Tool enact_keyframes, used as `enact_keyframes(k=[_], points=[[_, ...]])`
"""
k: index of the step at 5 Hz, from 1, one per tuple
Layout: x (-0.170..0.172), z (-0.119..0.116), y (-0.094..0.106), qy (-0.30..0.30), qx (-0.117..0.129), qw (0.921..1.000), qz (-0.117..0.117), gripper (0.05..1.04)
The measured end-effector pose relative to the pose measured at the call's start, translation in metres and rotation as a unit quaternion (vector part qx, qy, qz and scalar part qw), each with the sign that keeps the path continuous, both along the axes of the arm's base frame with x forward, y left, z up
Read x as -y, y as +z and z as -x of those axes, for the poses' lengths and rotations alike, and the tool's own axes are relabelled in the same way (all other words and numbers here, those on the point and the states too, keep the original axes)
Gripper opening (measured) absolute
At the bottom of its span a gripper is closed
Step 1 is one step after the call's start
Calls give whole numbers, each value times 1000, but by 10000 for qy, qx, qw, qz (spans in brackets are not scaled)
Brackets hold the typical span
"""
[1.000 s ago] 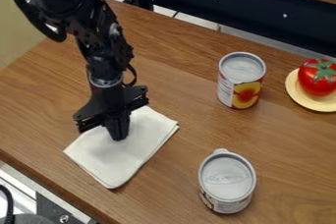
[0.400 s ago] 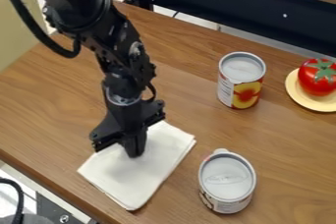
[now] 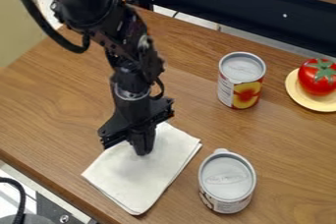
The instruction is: Moved the white cloth to the center of the table
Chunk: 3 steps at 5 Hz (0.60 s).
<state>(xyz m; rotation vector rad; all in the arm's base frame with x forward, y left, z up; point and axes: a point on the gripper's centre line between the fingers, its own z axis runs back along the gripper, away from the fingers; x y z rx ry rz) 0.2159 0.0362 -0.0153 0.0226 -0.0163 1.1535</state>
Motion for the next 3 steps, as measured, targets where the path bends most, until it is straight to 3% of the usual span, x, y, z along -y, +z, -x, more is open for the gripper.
enact_keyframes(k=[3], points=[[-7,0,16,-122,59,9998,113,53]])
